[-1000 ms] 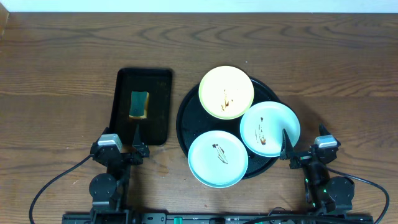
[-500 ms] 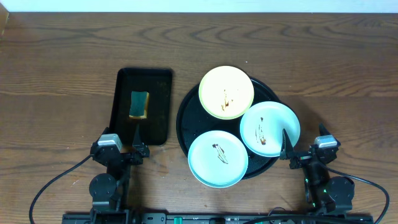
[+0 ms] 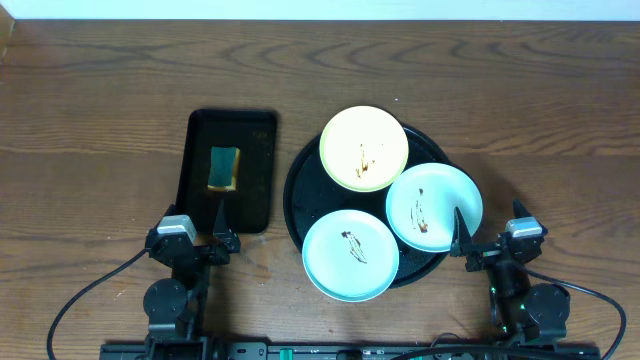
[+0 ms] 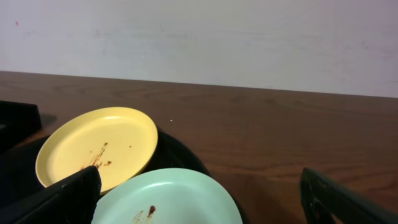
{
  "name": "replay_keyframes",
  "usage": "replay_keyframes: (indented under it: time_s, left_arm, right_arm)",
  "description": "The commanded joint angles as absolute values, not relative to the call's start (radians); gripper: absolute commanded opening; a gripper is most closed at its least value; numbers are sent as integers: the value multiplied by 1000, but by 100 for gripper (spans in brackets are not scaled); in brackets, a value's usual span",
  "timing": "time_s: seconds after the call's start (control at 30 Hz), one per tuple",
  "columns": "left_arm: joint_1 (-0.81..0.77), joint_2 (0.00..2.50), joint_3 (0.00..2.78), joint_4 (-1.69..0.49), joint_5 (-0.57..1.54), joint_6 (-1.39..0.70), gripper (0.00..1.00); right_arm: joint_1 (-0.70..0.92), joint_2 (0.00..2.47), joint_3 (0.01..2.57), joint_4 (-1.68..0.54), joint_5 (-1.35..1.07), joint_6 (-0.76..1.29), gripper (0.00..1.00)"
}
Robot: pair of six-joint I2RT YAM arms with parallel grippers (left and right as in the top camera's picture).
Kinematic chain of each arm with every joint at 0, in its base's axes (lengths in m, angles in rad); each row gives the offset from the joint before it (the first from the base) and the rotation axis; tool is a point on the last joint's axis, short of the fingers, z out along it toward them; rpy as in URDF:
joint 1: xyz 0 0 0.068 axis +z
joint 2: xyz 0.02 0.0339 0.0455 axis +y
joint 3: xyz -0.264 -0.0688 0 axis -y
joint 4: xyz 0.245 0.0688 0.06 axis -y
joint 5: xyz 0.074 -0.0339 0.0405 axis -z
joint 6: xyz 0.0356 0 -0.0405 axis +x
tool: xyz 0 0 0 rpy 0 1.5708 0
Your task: Clean dirty plates on tray and stack at the side
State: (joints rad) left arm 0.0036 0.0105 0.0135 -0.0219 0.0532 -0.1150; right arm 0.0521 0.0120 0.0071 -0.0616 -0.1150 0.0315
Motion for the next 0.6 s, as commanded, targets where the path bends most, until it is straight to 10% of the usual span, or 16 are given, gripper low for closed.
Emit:
replay_keyframes:
  time_s: [0.0,0.57]
  left_arm:
    - [3,4,4,-66,56,-107,91]
    - [3,30,76,-150,60,-137,91]
  right_arm:
    - [59,7,6,-64,-113,13,99]
    - [59,7,8,-72,-71,116,99]
